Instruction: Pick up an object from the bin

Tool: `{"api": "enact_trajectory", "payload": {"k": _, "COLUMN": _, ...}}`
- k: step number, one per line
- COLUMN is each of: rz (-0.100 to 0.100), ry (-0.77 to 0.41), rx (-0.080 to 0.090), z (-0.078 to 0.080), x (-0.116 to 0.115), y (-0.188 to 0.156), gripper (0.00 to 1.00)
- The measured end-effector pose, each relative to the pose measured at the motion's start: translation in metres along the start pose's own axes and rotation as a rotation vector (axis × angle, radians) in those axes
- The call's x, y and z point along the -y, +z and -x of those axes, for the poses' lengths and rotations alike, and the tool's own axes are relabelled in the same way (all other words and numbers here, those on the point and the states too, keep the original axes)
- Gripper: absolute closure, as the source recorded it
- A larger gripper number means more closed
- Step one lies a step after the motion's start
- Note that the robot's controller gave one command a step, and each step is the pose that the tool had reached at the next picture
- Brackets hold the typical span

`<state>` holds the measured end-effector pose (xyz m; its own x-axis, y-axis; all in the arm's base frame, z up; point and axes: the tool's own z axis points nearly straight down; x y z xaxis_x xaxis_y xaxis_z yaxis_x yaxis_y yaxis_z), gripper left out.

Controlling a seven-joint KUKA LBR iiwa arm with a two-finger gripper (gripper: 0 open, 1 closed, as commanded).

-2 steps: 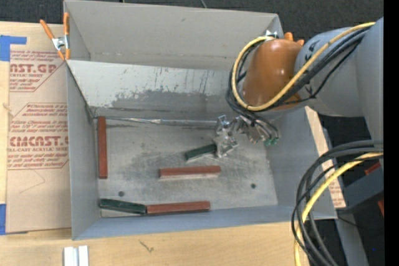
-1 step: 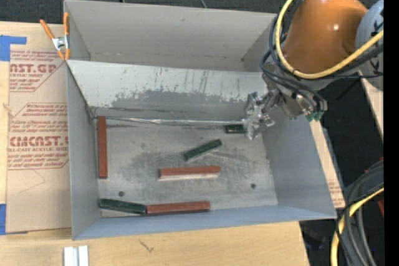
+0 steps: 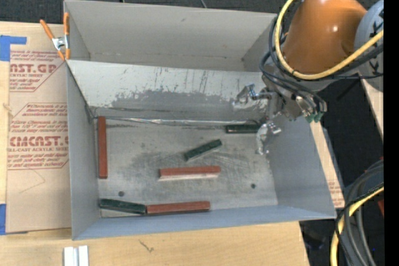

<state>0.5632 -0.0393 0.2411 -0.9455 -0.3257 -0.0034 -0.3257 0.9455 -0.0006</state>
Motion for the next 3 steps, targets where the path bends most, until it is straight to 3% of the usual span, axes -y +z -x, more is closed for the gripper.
{"api": "enact_trajectory", "payload": {"k": 1, "rz": 0.0, "ry": 0.0, "rx": 0.0, "z": 0.0, "x": 0.0, "y": 0.0, "gripper": 0.0}}
{"api": "enact_trajectory", "payload": {"k": 2, "rz": -0.003, "ry": -0.052, "rx": 0.005, "z": 0.001, "x": -0.007, "y": 0.053, "gripper": 0.0}}
{"api": "enact_trajectory", "payload": {"k": 3, "rz": 0.002, "ry": -0.072, "rx": -0.002, "z": -0.034, "x": -0.038, "y": 0.094, "gripper": 0.0}}
